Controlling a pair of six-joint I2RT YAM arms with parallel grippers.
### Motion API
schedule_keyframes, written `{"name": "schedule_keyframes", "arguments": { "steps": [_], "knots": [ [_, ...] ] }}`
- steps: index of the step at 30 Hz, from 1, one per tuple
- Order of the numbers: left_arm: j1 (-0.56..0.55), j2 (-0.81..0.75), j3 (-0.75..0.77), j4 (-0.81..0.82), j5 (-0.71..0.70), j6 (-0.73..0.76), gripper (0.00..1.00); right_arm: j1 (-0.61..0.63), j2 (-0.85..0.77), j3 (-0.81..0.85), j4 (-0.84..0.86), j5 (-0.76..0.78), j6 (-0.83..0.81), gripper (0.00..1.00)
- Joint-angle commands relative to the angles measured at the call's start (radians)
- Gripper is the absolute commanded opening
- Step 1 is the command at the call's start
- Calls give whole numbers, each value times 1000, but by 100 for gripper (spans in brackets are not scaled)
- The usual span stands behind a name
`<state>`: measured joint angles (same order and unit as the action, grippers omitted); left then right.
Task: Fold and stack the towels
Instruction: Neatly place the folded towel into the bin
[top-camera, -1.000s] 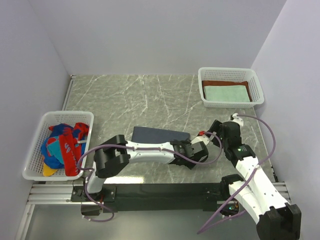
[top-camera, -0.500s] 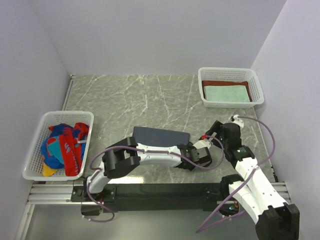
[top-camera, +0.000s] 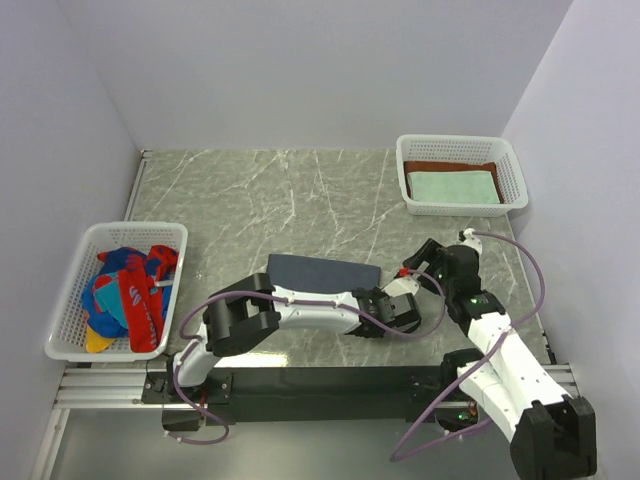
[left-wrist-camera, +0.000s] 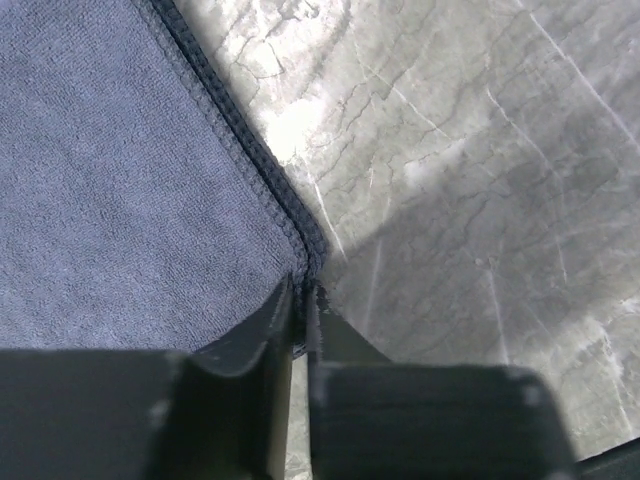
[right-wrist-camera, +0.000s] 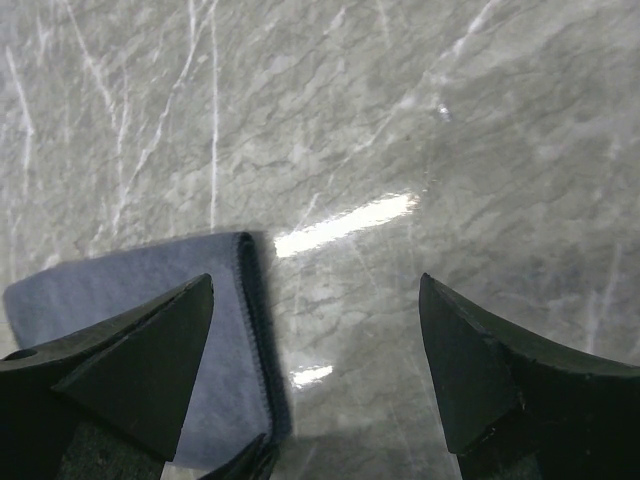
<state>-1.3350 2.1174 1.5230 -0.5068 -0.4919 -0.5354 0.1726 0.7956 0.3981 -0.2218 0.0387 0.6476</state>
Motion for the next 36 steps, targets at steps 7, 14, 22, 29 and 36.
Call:
{"name": "schedule_keyframes", "arguments": {
  "steps": [7, 14, 22, 29, 36],
  "knots": [
    [88, -114, -130, 103, 72, -61, 1, 13, 100, -64, 129, -272, 69, 91],
    [105, -234, -195, 152, 81, -67, 1, 15, 292, -96, 311, -462, 129, 93],
    [111, -251, -187, 152, 93, -78, 1, 24, 468, -162, 585, -586, 280, 93],
    [118, -278, -173, 160, 84, -115, 1, 33, 517, -196, 647, -569, 345, 93],
    [125, -293, -143, 166, 81, -130, 1, 67, 600, -194, 722, -582, 382, 93]
  ]
}}
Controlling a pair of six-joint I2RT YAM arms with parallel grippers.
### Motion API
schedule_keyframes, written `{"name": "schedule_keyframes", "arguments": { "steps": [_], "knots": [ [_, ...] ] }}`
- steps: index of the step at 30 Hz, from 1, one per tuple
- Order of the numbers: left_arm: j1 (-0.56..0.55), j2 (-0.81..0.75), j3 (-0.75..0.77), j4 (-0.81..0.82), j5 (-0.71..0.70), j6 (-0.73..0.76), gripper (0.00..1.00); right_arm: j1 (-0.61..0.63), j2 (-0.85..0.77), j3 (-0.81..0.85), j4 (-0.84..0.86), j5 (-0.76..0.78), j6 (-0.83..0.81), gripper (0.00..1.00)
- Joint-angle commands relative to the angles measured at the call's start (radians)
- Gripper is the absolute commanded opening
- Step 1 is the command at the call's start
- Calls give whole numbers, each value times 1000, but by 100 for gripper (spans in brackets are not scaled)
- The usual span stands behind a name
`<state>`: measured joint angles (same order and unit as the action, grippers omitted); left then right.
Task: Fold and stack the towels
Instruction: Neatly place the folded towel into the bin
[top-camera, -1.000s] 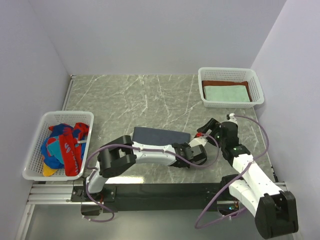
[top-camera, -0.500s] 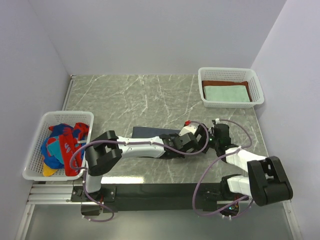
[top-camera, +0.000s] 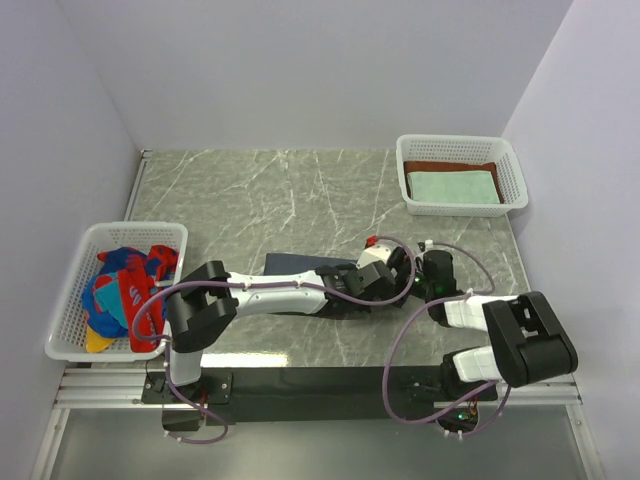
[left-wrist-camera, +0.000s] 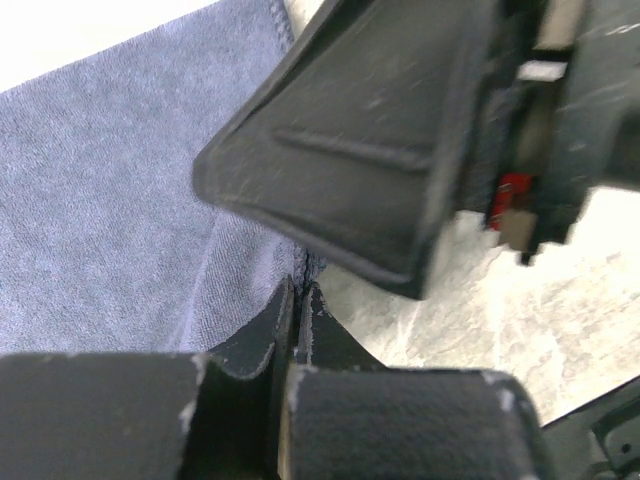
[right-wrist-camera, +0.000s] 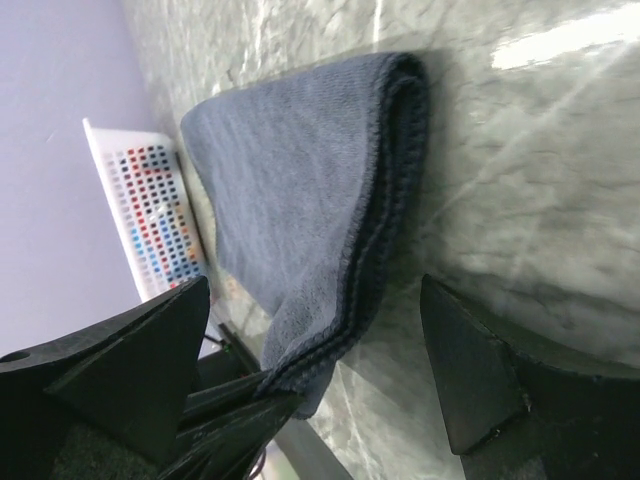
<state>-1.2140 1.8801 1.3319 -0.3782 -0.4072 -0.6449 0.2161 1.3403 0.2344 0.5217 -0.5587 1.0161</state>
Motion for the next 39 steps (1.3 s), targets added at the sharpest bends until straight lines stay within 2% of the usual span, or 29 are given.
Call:
{"name": "schedule_keyframes", "arguments": {
  "steps": [1, 14, 20, 23, 24, 25, 26, 28, 29, 30, 31, 32, 35, 39],
  "knots": [
    [4, -59, 49, 42, 1, -21, 1, 26, 69, -27, 0, 13, 15, 93],
    [4, -38, 67, 64, 27, -38, 1, 58, 281, 28, 162, -36, 82, 87],
    [4, -24, 72, 78, 47, -48, 1, 65, 318, 52, 176, -37, 79, 75],
    [4, -15, 75, 79, 62, -53, 2, 65, 326, 68, 172, -38, 68, 65],
    [4, -12, 76, 76, 65, -55, 3, 65, 326, 77, 166, -37, 59, 57],
    [4, -7, 76, 76, 74, -59, 6, 63, 326, 83, 147, -38, 52, 52],
    [4, -6, 72, 76, 77, -62, 13, 63, 320, 89, 135, -37, 44, 48],
    [4, -10, 64, 78, 80, -70, 27, 63, 304, 120, 62, -27, 3, 28],
    [4, -13, 56, 79, 79, -70, 44, 63, 286, 134, 29, -21, -14, 19],
    [4, -18, 52, 79, 82, -70, 52, 63, 277, 166, -6, -3, -55, 8],
    [4, -28, 50, 75, 79, -75, 59, 62, 267, 184, -79, 5, -77, 3],
    [4, -35, 44, 71, 68, -76, 69, 62, 254, 203, -116, 14, -103, 1],
    [11, -74, 23, 58, 59, -85, 79, 58, 247, 299, -273, 54, -210, 0],
    [51, -169, -60, 45, 48, -102, 83, 55, 278, 472, -457, 88, -402, 0]
  ]
}}
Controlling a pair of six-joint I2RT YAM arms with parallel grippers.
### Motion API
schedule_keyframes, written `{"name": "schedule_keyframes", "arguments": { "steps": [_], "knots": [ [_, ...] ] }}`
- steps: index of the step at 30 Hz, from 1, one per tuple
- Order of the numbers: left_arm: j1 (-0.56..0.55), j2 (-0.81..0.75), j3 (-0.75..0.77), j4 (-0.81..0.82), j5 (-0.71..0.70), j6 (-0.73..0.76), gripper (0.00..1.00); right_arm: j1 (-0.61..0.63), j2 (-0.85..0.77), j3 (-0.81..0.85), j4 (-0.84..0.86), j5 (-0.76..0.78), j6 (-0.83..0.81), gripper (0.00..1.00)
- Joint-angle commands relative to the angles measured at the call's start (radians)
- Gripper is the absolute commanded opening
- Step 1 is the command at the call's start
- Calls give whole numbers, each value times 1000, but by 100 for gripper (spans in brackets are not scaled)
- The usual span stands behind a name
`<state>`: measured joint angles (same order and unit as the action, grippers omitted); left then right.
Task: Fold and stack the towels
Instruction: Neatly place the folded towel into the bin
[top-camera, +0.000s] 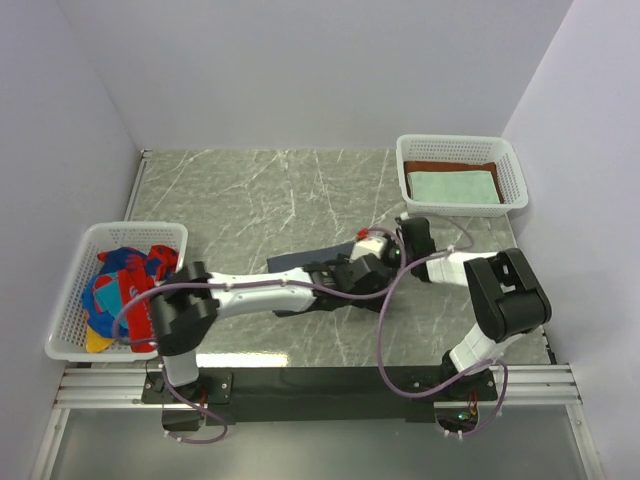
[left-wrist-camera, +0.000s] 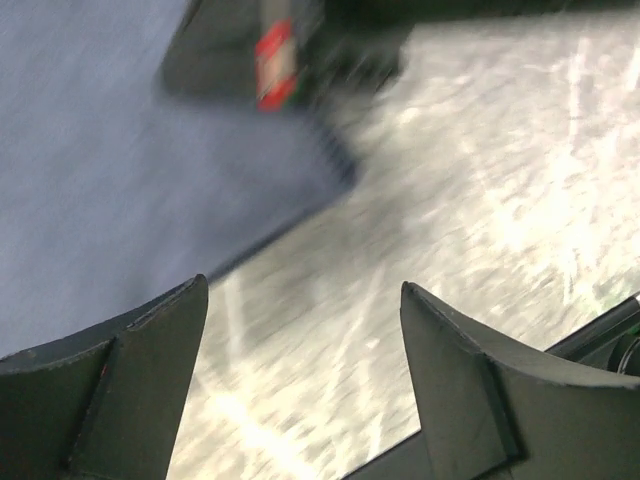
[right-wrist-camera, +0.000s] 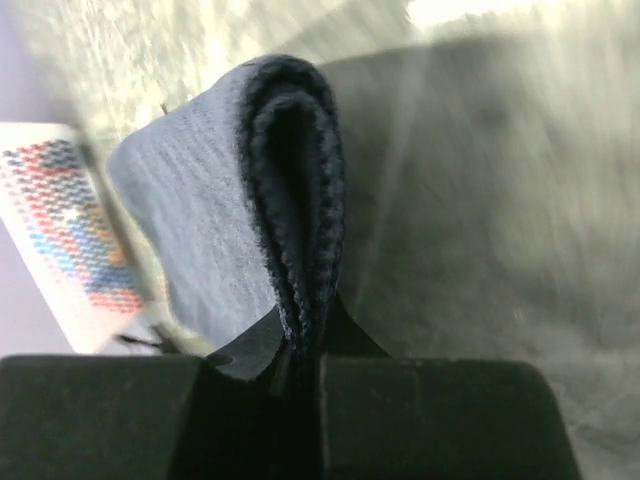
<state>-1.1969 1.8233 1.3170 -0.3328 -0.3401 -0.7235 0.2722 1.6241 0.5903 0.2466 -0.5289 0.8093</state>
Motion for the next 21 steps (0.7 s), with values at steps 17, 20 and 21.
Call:
{"name": "schedule_keyframes", "arguments": {
  "steps": [17, 20, 21],
  "knots": [
    [674, -754, -363, -267, -5, 243, 99, -54, 364, 1231, -974, 483, -708, 0],
    [717, -786, -449, -183, -10, 266, 99, -79, 416, 1383, -1011, 533, -772, 0],
    [720, -773, -461, -177, 6, 265, 100, -83, 424, 1413, -1011, 587, -786, 0]
  ]
}}
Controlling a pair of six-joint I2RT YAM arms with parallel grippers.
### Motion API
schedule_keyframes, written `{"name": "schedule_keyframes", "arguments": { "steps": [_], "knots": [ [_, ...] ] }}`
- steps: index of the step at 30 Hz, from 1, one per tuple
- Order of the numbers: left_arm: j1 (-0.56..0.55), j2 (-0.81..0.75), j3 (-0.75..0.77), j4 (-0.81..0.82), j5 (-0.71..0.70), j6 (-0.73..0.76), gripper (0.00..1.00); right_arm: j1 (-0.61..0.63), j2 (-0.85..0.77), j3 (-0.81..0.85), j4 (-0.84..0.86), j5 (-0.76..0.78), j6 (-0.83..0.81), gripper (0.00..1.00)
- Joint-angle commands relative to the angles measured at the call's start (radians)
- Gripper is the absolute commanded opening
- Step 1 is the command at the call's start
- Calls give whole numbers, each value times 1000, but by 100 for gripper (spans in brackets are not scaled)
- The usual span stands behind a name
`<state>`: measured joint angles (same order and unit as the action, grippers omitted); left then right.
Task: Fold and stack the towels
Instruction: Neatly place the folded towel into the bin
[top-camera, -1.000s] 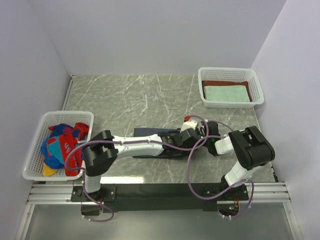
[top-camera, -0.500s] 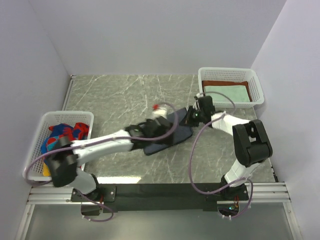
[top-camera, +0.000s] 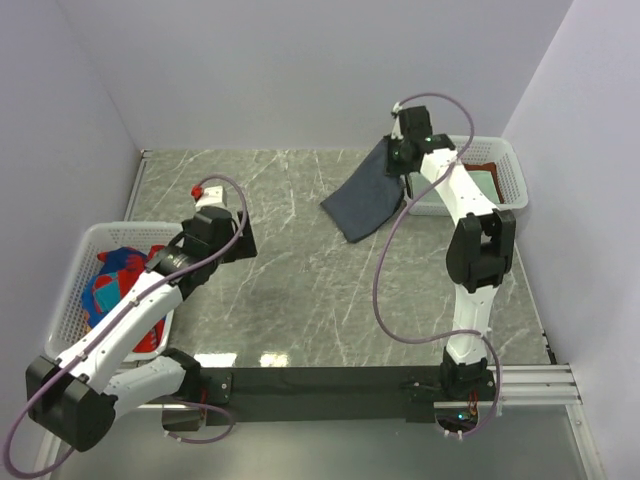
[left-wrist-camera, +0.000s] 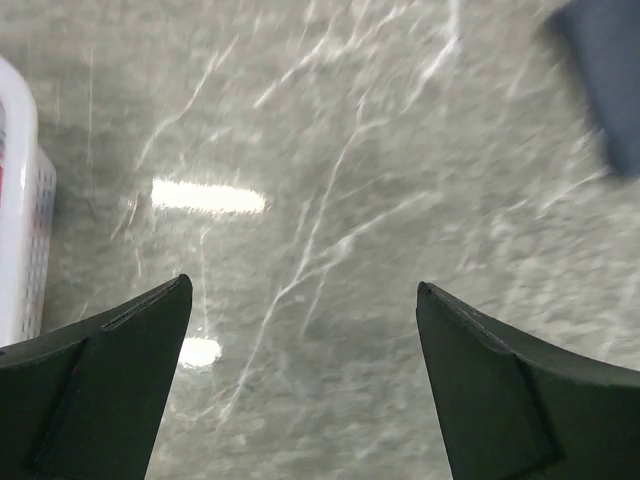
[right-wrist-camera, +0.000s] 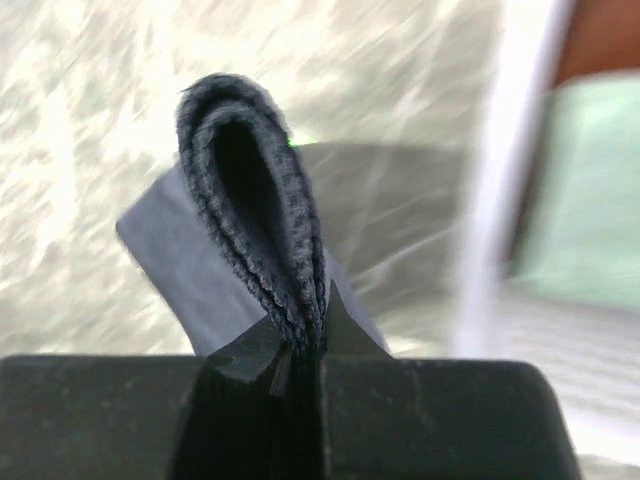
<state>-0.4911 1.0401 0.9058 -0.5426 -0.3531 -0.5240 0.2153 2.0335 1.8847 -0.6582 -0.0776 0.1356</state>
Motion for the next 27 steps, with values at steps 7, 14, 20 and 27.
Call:
{"name": "schedule_keyframes", "arguments": {
  "steps": [7, 14, 20, 27],
  "knots": [
    [51, 107, -67, 44, 51, 62, 99, -96, 99, 344, -127, 186, -240, 0],
    [77, 173, -58, 40, 57, 59, 99, -180, 132, 343, -54, 206, -339, 0],
    [92, 222, -51, 38, 57, 58, 99, -243, 134, 291, -35, 147, -476, 0],
    [97, 285, -38, 41, 71, 58, 99, -310, 126, 263, -41, 102, -536, 0]
  ]
}}
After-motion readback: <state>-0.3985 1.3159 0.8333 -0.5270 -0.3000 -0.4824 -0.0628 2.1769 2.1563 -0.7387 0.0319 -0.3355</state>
